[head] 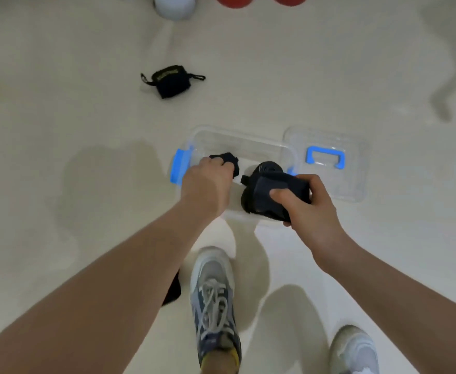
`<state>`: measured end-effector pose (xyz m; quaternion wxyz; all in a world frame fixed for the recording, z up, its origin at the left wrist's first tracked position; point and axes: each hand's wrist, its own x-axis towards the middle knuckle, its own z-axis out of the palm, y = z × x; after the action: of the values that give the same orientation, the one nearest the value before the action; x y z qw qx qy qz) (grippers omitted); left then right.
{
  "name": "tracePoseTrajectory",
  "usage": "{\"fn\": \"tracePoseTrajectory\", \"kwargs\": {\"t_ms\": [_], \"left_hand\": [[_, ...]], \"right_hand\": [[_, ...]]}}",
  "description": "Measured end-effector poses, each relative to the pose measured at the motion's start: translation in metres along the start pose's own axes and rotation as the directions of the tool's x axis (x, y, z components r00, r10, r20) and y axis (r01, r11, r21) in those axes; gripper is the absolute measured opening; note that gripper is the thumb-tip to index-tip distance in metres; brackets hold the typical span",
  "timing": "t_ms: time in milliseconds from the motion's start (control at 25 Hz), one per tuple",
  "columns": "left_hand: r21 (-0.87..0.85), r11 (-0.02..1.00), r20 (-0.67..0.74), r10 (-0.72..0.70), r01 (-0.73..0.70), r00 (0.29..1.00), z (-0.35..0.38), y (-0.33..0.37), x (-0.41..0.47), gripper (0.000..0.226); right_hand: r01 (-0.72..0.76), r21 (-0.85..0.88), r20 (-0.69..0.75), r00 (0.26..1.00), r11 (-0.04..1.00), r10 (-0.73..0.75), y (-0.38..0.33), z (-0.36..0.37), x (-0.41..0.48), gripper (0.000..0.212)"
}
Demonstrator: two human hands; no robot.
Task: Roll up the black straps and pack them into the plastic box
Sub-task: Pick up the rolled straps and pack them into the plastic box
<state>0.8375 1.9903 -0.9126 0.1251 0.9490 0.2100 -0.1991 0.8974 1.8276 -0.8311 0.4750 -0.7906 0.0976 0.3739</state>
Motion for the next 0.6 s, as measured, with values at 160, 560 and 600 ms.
{"fn": "tracePoseTrajectory", "kwargs": {"t_ms": [160, 560, 600], "left_hand": [[0.506, 0.822, 0.237, 0.160, -0.262, 0.958, 0.017, -0.017, 0.051, 0.058], [0.386, 0.731, 0.416, 0.407, -0.563, 0.813, -0.002, -0.023, 0.098, 0.046], [0.399, 0.717, 0.396, 0.427, -0.571, 0.813, -0.004, -0.024, 0.098, 0.045]], "right_hand": [[0.194, -0.119, 0.010, 0.981, 0.974, -0.194, -0.005, 0.032, 0.034, 0.032], [0.450, -0.754, 0.226, 0.861, 0.478, -0.455, 0.051, 0.084, 0.074, 0.057], [0.436, -0.778, 0.213, 0.860, 0.451, -0.464, 0.056, 0.090, 0.079, 0.056]]}}
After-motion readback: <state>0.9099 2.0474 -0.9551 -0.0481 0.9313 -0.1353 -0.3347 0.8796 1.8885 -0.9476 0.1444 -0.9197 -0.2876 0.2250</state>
